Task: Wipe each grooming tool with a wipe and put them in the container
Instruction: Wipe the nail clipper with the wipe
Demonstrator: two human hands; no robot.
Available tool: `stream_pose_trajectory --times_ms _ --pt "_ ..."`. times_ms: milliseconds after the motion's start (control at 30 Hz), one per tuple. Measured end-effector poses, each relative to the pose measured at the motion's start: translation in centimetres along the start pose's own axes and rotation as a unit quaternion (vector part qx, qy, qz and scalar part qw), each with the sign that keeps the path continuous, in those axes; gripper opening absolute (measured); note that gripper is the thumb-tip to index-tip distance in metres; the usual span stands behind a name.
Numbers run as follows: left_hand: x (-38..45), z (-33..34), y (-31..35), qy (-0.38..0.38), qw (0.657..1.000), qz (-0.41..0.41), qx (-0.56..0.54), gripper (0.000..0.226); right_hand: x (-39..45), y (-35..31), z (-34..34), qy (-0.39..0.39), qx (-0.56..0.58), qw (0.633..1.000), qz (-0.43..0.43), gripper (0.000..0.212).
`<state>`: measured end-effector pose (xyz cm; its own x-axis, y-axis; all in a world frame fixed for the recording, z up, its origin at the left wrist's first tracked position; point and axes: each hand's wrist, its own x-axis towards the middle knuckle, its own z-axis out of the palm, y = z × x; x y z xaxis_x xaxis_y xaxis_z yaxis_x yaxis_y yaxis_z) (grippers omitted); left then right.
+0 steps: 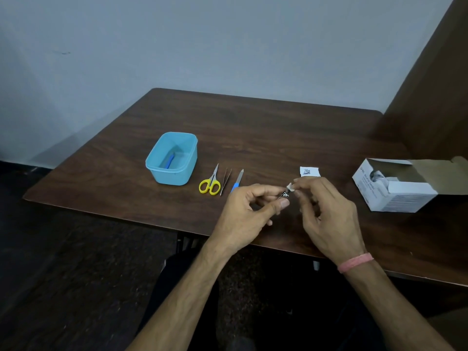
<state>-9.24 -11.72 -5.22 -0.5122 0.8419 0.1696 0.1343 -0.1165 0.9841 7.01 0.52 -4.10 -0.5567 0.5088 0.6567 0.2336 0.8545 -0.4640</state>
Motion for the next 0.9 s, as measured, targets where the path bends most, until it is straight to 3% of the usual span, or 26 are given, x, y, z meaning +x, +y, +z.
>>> stream_pose_trajectory --times_ms 167,367,533,733,900 --pt "-0.1 0.2 0.2 0.004 1.0 0.005 0.007 0.02 0.0 0.1 0.1 -0.004 -0.022 1.0 -0.009 0.017" --pt "-0.4 0.2 0.8 0.019 1.0 -0.001 0.0 0.023 0.3 -0.1 0.2 0.038 -0.025 0.997 0.06 0.016" --pt "-0.4 0.0 0.7 0.011 1.0 -0.009 0.006 0.02 -0.3 -0.7 0.1 0.004 -0.02 0.999 -0.034 0.013" --pt "-0.1 -0.2 0.7 0.007 1.0 0.001 -0.001 0.024 0.5 0.1 0.3 0.037 -0.029 0.996 0.071 0.011" --pt "-0.1 0.0 0.7 0.002 1.0 0.007 0.01 0.022 -0.1 -0.7 0.1 -0.01 -0.019 1.0 -0.005 0.015"
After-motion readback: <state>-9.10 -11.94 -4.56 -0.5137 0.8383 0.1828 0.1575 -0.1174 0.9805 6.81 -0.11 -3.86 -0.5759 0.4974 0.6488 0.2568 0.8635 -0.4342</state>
